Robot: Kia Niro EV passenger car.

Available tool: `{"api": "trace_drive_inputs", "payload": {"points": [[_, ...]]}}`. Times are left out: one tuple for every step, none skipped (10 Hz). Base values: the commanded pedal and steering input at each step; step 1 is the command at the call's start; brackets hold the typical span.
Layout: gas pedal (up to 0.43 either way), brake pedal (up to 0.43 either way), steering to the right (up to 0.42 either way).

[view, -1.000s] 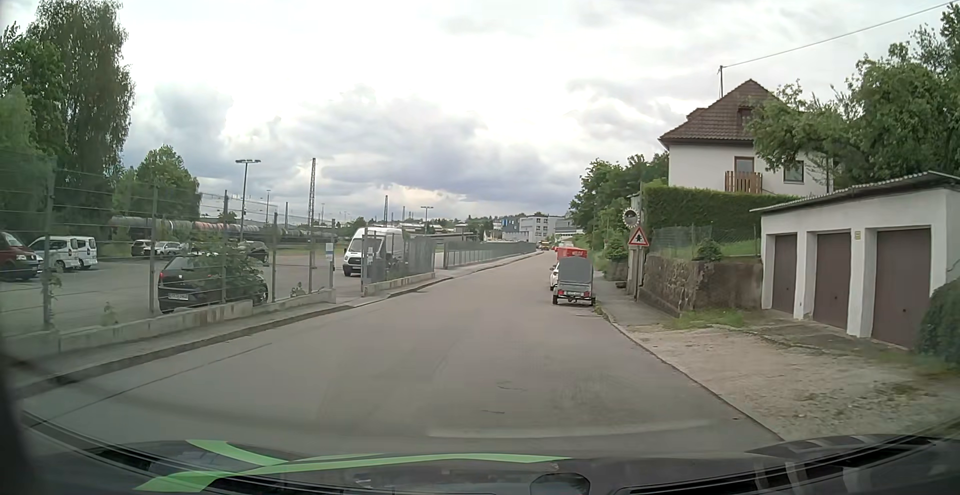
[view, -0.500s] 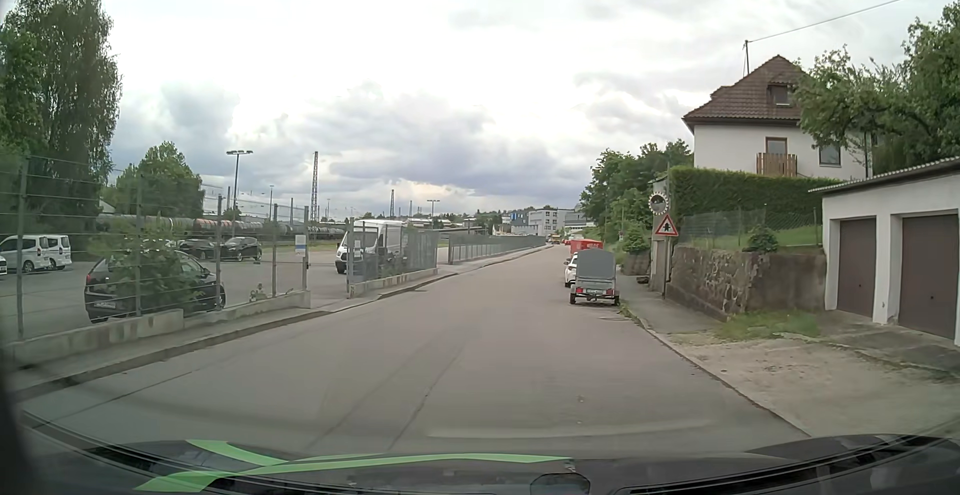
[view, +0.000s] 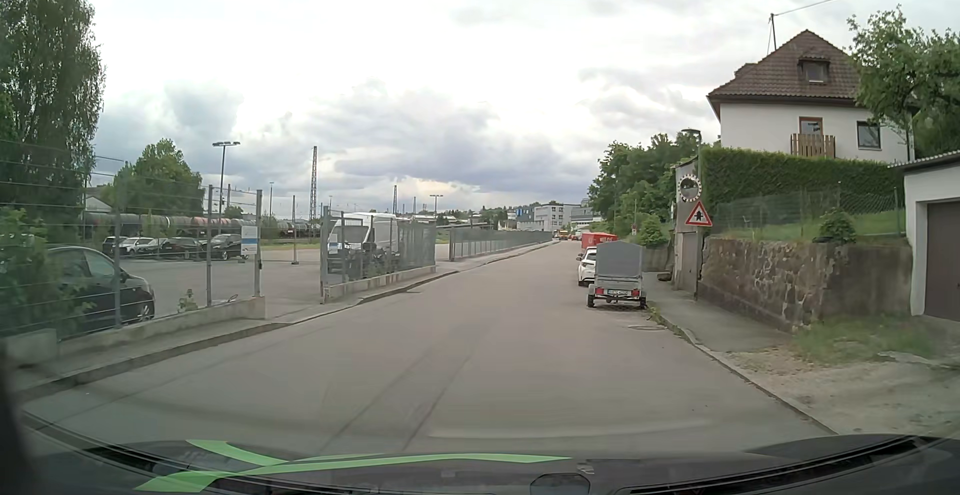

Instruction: Follow the waypoints while adhering to traffic rules and regulations

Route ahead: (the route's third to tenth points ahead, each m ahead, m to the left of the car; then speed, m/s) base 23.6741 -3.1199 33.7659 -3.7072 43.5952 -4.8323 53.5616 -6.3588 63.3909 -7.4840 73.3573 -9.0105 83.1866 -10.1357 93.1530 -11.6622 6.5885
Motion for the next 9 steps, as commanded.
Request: {"api": "trace_drive_inputs", "payload": {"points": [[0.028,0.000,0.005],[0.028,0.000,0.006],[0.028,0.000,0.006],[0.028,0.000,0.008],[0.028,0.000,0.012],[0.028,0.000,0.014],[0.028,0.000,0.014],[0.028,0.000,0.014],[0.028,0.000,0.015]]}}
